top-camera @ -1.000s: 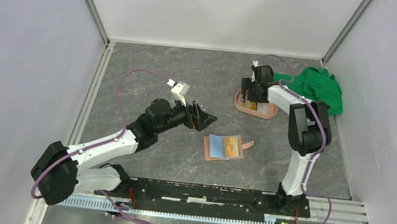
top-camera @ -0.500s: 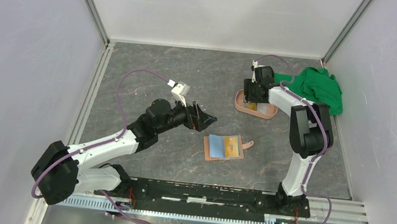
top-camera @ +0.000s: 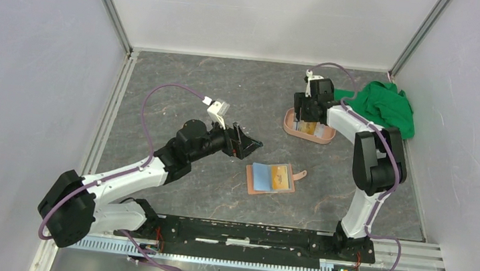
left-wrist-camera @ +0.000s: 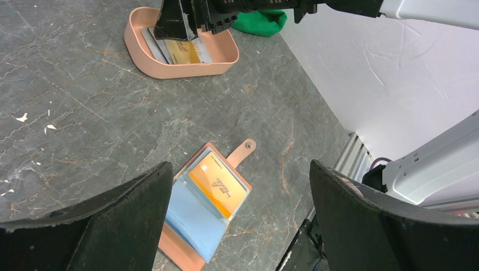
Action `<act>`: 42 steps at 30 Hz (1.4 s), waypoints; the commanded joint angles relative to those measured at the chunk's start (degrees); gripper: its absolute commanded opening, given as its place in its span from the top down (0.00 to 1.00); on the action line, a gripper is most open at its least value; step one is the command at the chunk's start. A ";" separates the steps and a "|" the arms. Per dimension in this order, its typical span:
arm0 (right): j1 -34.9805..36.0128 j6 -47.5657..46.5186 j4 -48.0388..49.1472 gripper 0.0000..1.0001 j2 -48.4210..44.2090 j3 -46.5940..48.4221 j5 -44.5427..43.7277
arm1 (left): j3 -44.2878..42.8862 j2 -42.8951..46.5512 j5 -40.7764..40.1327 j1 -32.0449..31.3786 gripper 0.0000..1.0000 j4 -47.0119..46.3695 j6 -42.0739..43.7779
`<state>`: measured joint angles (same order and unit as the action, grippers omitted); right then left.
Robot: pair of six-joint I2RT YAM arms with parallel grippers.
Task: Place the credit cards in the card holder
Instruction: Pick up the credit card from the storage box.
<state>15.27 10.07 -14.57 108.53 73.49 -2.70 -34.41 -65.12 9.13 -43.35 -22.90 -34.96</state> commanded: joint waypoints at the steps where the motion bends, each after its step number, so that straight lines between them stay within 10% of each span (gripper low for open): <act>1: -0.40 -0.20 0.17 0.27 -1.57 0.07 -3.38 | -0.42 -0.44 -0.01 0.35 0.04 -3.21 -1.34; 42: -3.92 1.89 2.03 0.14 -2.30 -4.71 -3.91 | 0.33 -0.71 0.08 0.37 0.04 -3.82 -1.93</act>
<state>12.27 11.29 -13.32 104.90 69.43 -5.28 -34.35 -66.50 9.19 -43.20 -24.16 -34.98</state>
